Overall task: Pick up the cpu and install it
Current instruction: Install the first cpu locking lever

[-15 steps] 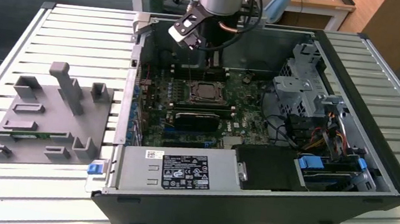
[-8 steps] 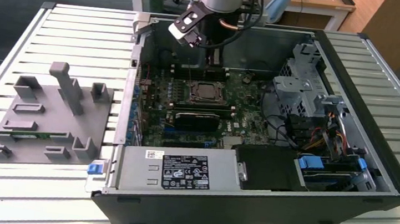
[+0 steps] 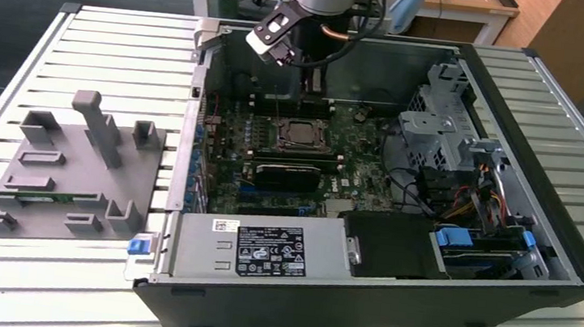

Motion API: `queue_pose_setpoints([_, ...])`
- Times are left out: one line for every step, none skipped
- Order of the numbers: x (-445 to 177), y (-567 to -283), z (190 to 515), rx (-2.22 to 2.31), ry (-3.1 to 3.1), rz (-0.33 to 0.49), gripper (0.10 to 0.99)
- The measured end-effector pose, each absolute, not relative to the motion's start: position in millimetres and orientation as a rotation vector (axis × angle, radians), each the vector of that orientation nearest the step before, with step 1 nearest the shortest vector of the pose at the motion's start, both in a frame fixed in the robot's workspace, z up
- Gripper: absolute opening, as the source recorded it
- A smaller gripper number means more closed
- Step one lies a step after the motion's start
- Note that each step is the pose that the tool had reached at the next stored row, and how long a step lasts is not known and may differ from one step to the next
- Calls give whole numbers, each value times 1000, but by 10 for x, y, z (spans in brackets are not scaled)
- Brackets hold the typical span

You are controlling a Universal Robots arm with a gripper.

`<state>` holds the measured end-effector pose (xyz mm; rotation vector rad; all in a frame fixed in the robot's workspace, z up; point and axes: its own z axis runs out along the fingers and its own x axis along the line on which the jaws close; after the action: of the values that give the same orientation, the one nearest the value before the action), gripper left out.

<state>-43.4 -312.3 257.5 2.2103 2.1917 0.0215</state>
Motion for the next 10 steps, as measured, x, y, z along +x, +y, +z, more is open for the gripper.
queue_pose_setpoints([-434,-3123,2581,2210,2192,21,106])
queue_pose_setpoints([-434,-3123,2585,2210,2191,21,106])
queue_pose_setpoints([-434,-3123,2590,2210,2191,21,106])
queue_pose_setpoints([-434,-3123,2593,2210,2191,21,106])
queue_pose_setpoints([-434,-3123,2595,2210,2191,21,106])
queue_pose_setpoints([-434,-3123,2596,2211,2191,22,106])
queue_pose_setpoints([-434,-3123,2598,2211,2191,22,106])
queue_pose_setpoints([-434,-3123,2600,2211,2191,21,106])
queue_pose_setpoints([-434,-3123,2600,2211,2191,21,106])
queue_pose_setpoints([-434,-3123,2601,2211,2191,21,106])
